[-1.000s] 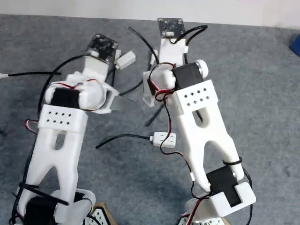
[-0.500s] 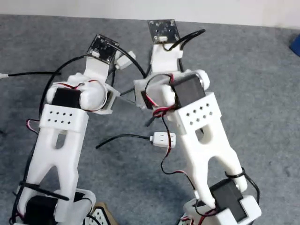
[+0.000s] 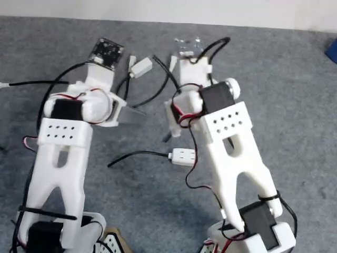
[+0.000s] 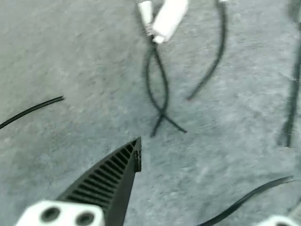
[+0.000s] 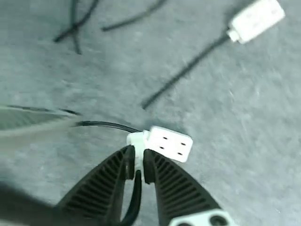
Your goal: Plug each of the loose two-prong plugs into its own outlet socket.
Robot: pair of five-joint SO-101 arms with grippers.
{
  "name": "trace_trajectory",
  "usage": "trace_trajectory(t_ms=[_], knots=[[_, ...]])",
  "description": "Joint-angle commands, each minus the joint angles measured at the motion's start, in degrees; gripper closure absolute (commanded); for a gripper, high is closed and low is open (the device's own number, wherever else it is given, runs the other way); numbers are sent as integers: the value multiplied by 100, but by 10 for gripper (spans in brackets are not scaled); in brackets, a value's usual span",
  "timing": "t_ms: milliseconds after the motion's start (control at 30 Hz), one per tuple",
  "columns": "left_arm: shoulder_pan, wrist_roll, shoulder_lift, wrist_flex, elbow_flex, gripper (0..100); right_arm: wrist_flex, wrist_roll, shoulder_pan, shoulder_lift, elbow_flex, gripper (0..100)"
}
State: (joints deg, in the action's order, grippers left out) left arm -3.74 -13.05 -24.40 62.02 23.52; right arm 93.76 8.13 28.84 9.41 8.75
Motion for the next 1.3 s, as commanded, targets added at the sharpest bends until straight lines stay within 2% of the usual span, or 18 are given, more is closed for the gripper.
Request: trace_trajectory(t_ms=[0,100,200,533,633,1067,1267], knots=[[-259,-79,-48,-114,-22,483,-207,-105,-321,207,-312,992],[-479,-88,-48,-123,13,483,-268,-211,-514,207,-497,992],[-831,-88,-48,-501,295,483,-259,-220,-822,207,-708,992],[-1851,-97,-48,-2664,2246,483,-312,352,-884,268,-1516,992],[-1938,-343,-48,-3138,2651,483,-743,536,-875,277,-1815,992],[-2123,-360,-57,-3305,2853,483,-1182,642,-831,215,-2070,992],[-2132,-360,-57,-3297,2853,483,-1455,633,-831,224,-2615,992]])
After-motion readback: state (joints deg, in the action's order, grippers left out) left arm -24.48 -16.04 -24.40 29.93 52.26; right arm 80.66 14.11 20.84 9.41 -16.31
